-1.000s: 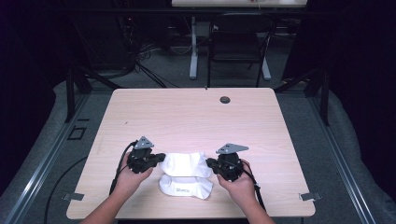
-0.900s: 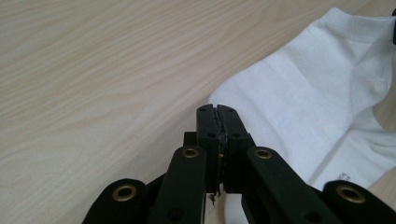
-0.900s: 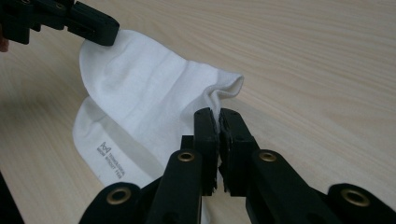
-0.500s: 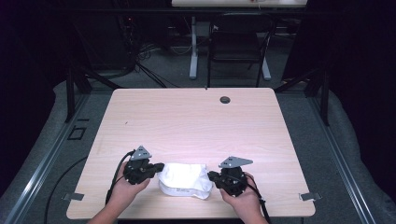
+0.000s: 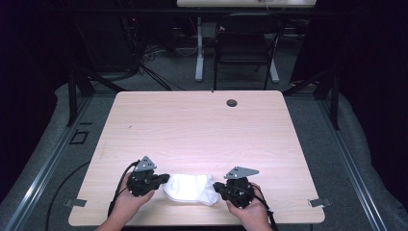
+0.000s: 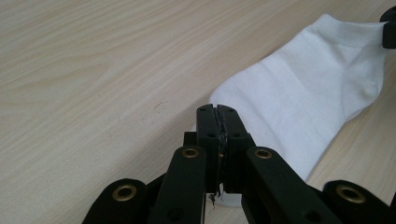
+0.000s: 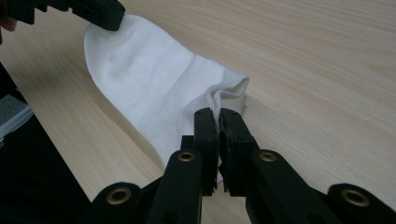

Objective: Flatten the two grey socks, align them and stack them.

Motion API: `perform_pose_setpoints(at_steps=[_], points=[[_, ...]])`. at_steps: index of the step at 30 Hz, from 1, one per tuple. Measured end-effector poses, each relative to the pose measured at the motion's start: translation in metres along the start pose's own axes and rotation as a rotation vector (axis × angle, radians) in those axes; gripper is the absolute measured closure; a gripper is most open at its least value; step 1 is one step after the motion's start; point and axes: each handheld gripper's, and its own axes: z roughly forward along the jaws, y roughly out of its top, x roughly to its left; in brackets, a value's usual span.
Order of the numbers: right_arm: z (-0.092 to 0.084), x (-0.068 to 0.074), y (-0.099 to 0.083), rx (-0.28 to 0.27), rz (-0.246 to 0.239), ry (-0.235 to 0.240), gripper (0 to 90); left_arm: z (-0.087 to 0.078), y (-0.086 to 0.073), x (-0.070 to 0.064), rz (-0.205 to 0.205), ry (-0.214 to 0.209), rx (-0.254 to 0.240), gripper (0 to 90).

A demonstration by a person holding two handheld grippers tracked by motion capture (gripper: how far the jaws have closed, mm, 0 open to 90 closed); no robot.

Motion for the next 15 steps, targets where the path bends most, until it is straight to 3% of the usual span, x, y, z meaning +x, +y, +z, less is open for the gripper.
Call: perform_pose_setpoints(at_steps=[5,15], points=[[0.001,0.0,-0.001,0.001,0.009,0.002,86.1,0.002,-0.002,-0.001,0.014,0.009,0.016,88.6],[0.011,-0.005,-0.004,0.023,0.013,0.002,86.0,0.009,-0.007,0.004,-0.004,0.016,0.035,88.4]])
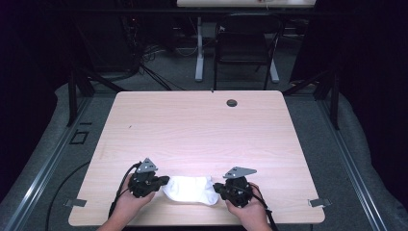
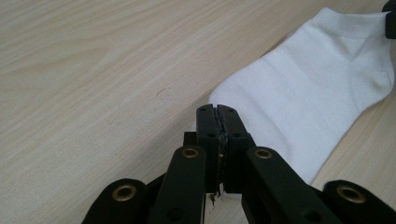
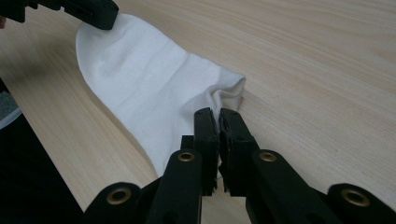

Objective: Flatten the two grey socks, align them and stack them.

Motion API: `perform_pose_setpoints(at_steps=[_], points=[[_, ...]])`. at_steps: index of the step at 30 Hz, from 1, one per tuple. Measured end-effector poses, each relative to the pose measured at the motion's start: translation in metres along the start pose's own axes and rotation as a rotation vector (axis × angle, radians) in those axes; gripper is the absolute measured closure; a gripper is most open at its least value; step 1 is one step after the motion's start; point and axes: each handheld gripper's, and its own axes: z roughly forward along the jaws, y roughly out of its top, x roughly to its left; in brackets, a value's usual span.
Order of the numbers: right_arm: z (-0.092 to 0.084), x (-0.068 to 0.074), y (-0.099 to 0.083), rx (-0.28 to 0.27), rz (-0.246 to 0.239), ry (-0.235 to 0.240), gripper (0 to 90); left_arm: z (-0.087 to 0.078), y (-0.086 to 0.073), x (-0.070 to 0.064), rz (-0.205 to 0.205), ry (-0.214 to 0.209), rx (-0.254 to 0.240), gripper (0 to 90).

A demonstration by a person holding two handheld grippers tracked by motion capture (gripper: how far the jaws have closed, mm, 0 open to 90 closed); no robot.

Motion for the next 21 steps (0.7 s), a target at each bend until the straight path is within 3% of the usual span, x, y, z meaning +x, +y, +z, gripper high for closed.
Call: perform_pose_setpoints(at_steps=[21], points=[[0.015,-0.003,-0.002,0.04,-0.013,-0.018,85.4,0.015,-0.004,0.003,0.003,0.011,0.035,85.9]])
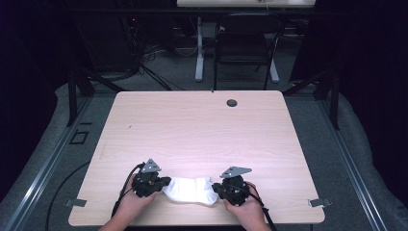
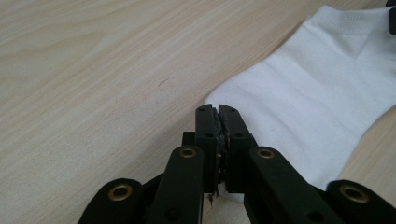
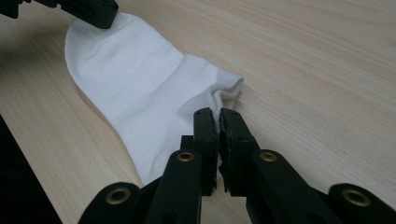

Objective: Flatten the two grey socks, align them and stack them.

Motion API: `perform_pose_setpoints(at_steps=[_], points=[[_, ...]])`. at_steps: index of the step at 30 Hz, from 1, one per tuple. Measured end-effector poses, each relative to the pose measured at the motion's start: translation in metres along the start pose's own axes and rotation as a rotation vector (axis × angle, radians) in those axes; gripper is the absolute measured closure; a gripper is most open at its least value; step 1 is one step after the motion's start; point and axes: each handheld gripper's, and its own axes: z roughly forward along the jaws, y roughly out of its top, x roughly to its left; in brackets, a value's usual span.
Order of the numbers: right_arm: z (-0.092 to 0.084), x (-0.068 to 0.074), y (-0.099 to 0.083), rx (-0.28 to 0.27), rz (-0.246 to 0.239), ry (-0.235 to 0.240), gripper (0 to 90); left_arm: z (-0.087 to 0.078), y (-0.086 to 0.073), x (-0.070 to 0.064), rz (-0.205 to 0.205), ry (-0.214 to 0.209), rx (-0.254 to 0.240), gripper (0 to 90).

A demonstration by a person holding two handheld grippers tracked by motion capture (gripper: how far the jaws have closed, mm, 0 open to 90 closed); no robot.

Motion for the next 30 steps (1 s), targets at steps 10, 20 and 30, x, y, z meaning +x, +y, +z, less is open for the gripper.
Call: perform_pose_setpoints(at_steps=[10,20,30], points=[[-0.012,-0.003,0.0,-0.066,0.024,-0.011,74.6,-0.016,0.005,-0.002,-0.001,-0.016,-0.081,70.7],[0.001,0.024,0.009,-0.094,-0.098,0.018,67.3,-0.019,0.001,-0.011,0.014,-0.022,-0.084,61.1],[0.015,0.015,-0.002,-0.022,-0.078,0.017,62.0,-0.012,-0.01,-0.013,0.042,-0.031,-0.037,55.5]])
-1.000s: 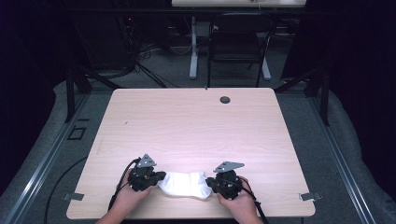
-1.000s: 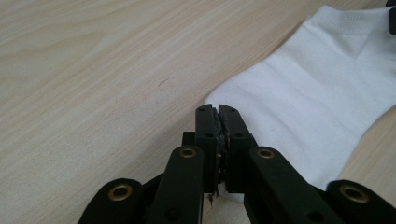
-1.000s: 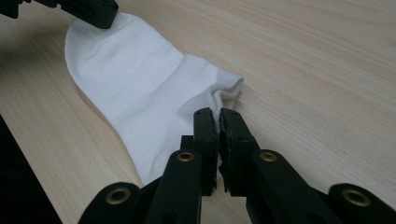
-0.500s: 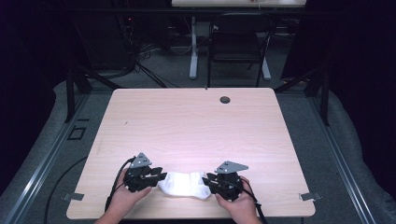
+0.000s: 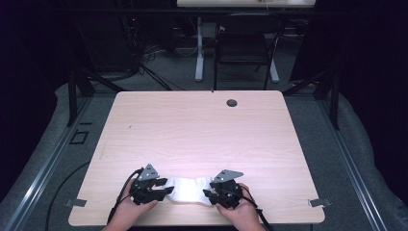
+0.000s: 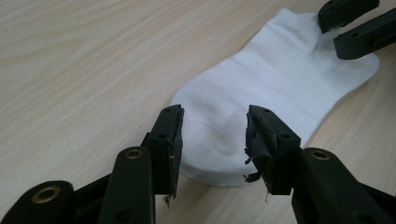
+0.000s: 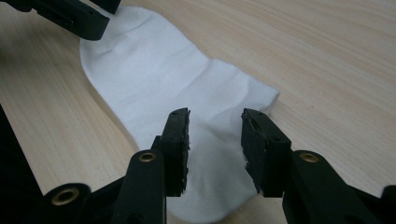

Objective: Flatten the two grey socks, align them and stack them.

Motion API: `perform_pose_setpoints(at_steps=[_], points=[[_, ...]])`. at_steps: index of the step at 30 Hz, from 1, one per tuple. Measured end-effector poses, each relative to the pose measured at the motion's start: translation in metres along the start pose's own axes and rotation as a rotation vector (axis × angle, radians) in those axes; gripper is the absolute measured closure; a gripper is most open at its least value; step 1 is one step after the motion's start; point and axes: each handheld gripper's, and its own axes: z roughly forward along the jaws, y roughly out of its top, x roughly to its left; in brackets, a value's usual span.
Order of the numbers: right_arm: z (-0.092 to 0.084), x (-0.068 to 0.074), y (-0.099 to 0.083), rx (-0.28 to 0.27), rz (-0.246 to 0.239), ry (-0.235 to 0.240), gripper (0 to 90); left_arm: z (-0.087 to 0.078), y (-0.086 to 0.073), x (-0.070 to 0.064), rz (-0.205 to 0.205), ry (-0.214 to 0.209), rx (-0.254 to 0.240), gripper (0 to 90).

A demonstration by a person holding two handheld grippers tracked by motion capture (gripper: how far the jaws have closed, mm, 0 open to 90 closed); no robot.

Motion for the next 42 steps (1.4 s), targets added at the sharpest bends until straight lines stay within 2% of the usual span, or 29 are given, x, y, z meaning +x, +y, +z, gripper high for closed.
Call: perform_pose_setpoints(at_steps=[3,13,29,37,39,42], points=[[0.002,0.001,-0.003,0.026,-0.006,-0.007,62.6,0.004,-0.003,-0.001,0.009,-0.002,0.025,55.4],[0.005,0.0,-0.007,0.03,0.007,-0.011,64.6,0.008,-0.008,-0.002,0.037,-0.001,0.033,53.8],[0.012,-0.014,-0.002,-0.004,0.016,-0.019,66.3,0.016,-0.005,0.004,0.027,0.021,-0.003,54.1],[0.017,-0.023,0.004,-0.013,0.008,-0.026,65.3,0.022,0.0,0.011,-0.002,0.031,-0.031,53.8],[0.019,-0.026,0.005,-0.022,0.014,-0.026,64.9,0.023,0.001,0.013,0.004,0.036,-0.036,53.4],[0.021,-0.028,0.007,-0.026,0.017,-0.03,63.7,0.023,0.0,0.013,-0.006,0.032,-0.041,52.4]])
